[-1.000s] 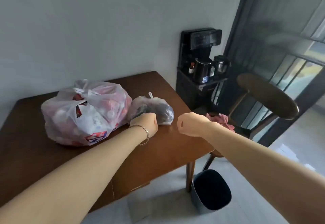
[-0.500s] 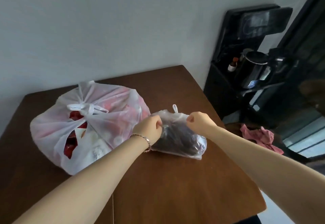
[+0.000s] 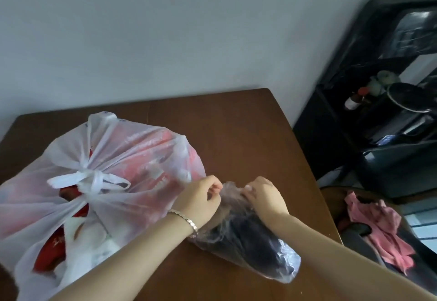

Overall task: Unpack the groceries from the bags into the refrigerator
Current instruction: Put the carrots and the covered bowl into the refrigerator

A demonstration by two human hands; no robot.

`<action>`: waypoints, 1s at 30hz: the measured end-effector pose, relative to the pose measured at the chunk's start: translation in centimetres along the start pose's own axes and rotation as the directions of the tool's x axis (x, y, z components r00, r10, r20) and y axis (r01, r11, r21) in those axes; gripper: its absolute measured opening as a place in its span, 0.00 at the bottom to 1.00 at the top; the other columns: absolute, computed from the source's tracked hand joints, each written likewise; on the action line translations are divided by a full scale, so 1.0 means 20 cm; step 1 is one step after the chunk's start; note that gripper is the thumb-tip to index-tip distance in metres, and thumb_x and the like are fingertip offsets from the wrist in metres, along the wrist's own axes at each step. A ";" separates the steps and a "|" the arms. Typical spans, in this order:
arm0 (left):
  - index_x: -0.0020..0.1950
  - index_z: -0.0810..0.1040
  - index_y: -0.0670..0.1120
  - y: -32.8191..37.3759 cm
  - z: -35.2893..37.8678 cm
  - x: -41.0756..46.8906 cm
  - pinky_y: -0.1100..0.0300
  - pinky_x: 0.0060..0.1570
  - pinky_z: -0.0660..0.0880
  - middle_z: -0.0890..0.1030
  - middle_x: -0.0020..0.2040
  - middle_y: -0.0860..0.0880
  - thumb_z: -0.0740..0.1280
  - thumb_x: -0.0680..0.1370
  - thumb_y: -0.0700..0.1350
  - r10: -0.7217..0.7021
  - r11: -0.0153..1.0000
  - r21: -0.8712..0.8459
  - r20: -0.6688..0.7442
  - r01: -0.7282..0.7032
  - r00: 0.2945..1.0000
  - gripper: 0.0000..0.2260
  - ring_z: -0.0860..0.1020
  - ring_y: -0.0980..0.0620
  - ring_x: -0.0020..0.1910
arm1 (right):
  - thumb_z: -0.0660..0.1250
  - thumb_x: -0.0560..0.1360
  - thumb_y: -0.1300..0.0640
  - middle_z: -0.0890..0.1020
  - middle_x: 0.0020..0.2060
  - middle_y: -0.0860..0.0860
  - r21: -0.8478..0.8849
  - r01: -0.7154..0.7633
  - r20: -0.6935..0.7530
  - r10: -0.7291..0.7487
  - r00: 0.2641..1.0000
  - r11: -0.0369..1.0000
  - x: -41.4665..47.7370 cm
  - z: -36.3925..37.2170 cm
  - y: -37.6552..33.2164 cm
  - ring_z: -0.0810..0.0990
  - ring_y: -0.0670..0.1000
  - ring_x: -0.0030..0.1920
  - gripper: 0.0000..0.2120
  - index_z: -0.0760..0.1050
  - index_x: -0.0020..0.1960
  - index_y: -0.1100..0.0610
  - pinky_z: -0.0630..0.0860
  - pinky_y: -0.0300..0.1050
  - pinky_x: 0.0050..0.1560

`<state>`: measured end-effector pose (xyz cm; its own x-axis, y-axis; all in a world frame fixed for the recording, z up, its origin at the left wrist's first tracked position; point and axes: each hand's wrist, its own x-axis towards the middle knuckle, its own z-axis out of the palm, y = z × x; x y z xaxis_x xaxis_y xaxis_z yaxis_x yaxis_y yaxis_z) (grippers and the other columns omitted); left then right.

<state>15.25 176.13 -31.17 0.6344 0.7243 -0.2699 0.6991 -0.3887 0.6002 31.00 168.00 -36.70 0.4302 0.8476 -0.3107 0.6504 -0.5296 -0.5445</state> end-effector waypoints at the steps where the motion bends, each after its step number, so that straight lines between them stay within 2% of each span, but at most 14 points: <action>1: 0.58 0.75 0.50 0.01 0.00 -0.01 0.68 0.51 0.72 0.78 0.56 0.55 0.61 0.78 0.43 0.044 0.999 0.005 0.043 -0.044 0.998 0.10 0.77 0.56 0.53 | 0.60 0.79 0.56 0.72 0.41 0.49 0.000 0.068 -0.043 -0.067 0.997 0.998 -0.06 0.00 -0.01 0.73 0.53 0.47 0.12 0.78 0.39 0.54 0.67 0.43 0.46; 3: 0.67 0.69 0.51 0.03 0.00 -0.04 0.68 0.57 0.68 0.73 0.65 0.56 0.61 0.78 0.46 0.160 0.985 0.047 0.131 -0.167 0.978 0.16 0.73 0.56 0.61 | 0.61 0.78 0.58 0.75 0.42 0.51 -0.027 0.179 -0.116 -0.180 0.977 0.984 -0.17 0.01 -0.03 0.73 0.53 0.47 0.10 0.81 0.48 0.57 0.69 0.43 0.46; 6: 0.70 0.65 0.52 0.04 0.01 -0.12 0.63 0.66 0.65 0.71 0.67 0.56 0.62 0.77 0.48 0.360 0.912 0.114 0.236 -0.394 0.902 0.21 0.70 0.56 0.65 | 0.65 0.72 0.58 0.78 0.38 0.50 -0.068 0.284 -0.179 -0.292 0.940 0.956 -0.36 0.01 -0.09 0.77 0.51 0.39 0.07 0.82 0.41 0.57 0.69 0.36 0.36; 7: 0.69 0.67 0.52 0.02 0.03 -0.15 0.60 0.65 0.67 0.73 0.65 0.56 0.62 0.77 0.48 0.402 0.889 0.118 0.264 -0.443 0.877 0.20 0.71 0.55 0.63 | 0.66 0.70 0.58 0.78 0.37 0.49 -0.059 0.303 -0.167 -0.309 0.936 0.951 -0.42 0.02 -0.10 0.77 0.49 0.37 0.06 0.81 0.40 0.56 0.69 0.33 0.35; 9: 0.64 0.70 0.51 -0.02 0.07 -0.24 0.54 0.58 0.74 0.75 0.58 0.54 0.63 0.76 0.49 0.442 0.861 0.129 0.288 -0.491 0.850 0.16 0.73 0.54 0.56 | 0.68 0.68 0.59 0.80 0.39 0.48 -0.025 0.312 -0.120 -0.312 0.942 0.950 -0.55 0.03 -0.12 0.79 0.47 0.38 0.04 0.81 0.41 0.55 0.71 0.31 0.37; 12: 0.60 0.69 0.53 -0.08 0.13 -0.35 0.52 0.50 0.76 0.75 0.50 0.54 0.63 0.76 0.53 0.469 0.839 0.163 0.269 -0.520 0.841 0.14 0.75 0.53 0.50 | 0.69 0.71 0.62 0.80 0.49 0.48 -0.005 0.335 -0.065 -0.335 0.940 0.942 -0.67 0.05 -0.13 0.78 0.45 0.49 0.06 0.82 0.46 0.56 0.73 0.33 0.48; 14: 0.59 0.68 0.56 -0.09 0.15 -0.42 0.52 0.48 0.77 0.75 0.47 0.54 0.64 0.76 0.55 0.424 0.861 0.171 0.276 -0.479 0.862 0.14 0.76 0.54 0.47 | 0.66 0.72 0.63 0.79 0.52 0.49 0.011 0.337 -0.029 -0.337 0.941 0.941 -0.73 0.07 -0.12 0.76 0.45 0.51 0.09 0.81 0.50 0.57 0.73 0.35 0.50; 15: 0.55 0.69 0.56 -0.09 0.16 -0.46 0.53 0.47 0.77 0.76 0.45 0.55 0.65 0.75 0.55 0.392 0.887 0.137 0.281 -0.441 0.876 0.11 0.77 0.54 0.45 | 0.65 0.72 0.62 0.79 0.51 0.49 0.004 0.344 -0.043 -0.344 0.938 0.939 -0.77 0.07 -0.12 0.76 0.45 0.50 0.09 0.81 0.49 0.56 0.73 0.34 0.49; 18: 0.44 0.71 0.56 -0.04 0.16 -0.58 0.61 0.45 0.76 0.77 0.35 0.57 0.66 0.74 0.54 0.256 0.966 -0.040 0.249 -0.254 0.934 0.05 0.77 0.59 0.38 | 0.68 0.70 0.62 0.78 0.46 0.38 0.057 0.291 -0.092 -0.285 0.954 0.955 -0.87 0.06 -0.13 0.76 0.40 0.46 0.09 0.77 0.45 0.48 0.72 0.33 0.42; 20: 0.41 0.74 0.54 -0.02 0.17 -0.64 0.68 0.38 0.71 0.74 0.32 0.57 0.68 0.74 0.51 0.157 0.981 -0.148 0.213 -0.127 0.964 0.05 0.73 0.61 0.33 | 0.72 0.68 0.62 0.76 0.40 0.31 0.099 0.289 -0.131 -0.276 0.952 0.952 -0.92 0.05 -0.14 0.74 0.35 0.43 0.12 0.73 0.43 0.47 0.67 0.28 0.40; 22: 0.40 0.75 0.52 0.00 0.20 -0.70 0.70 0.33 0.68 0.73 0.30 0.57 0.69 0.74 0.48 0.059 0.958 -0.286 0.197 0.000 0.979 0.05 0.71 0.60 0.30 | 0.74 0.68 0.58 0.75 0.36 0.34 0.045 0.274 -0.197 -0.260 0.945 0.961 -0.95 0.03 -0.11 0.72 0.39 0.40 0.08 0.76 0.41 0.48 0.67 0.31 0.42; 24: 0.39 0.76 0.48 0.02 0.22 -0.73 0.70 0.32 0.66 0.70 0.29 0.55 0.70 0.73 0.45 -0.023 0.918 -0.385 0.186 0.095 0.982 0.05 0.69 0.58 0.30 | 0.75 0.68 0.55 0.75 0.39 0.39 0.025 0.195 -0.281 -0.181 0.943 0.980 -0.95 0.03 -0.07 0.74 0.45 0.41 0.06 0.79 0.41 0.54 0.71 0.41 0.45; 27: 0.35 0.76 0.48 0.05 0.25 -0.78 0.73 0.30 0.66 0.71 0.24 0.58 0.70 0.74 0.44 -0.071 0.875 -0.469 0.121 0.121 0.990 0.08 0.69 0.61 0.28 | 0.79 0.63 0.59 0.79 0.38 0.45 -0.094 0.189 -0.335 -0.210 0.919 0.977 -0.98 0.05 -0.06 0.78 0.50 0.40 0.08 0.80 0.37 0.55 0.75 0.48 0.45; 30: 0.35 0.76 0.49 0.09 0.26 -0.81 0.73 0.31 0.68 0.75 0.25 0.59 0.68 0.75 0.43 -0.108 0.832 -0.537 0.089 0.140 0.990 0.08 0.73 0.60 0.30 | 0.80 0.59 0.57 0.80 0.38 0.49 -0.236 0.156 -0.329 -0.230 0.916 0.959 -0.98 0.10 -0.08 0.80 0.53 0.40 0.11 0.82 0.40 0.54 0.77 0.49 0.41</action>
<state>7.92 160.67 -29.53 0.5819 0.7083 -0.3995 0.4927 0.0837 0.8662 20.29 152.29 -31.33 0.4505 0.8875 0.0973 0.8386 -0.3832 -0.3872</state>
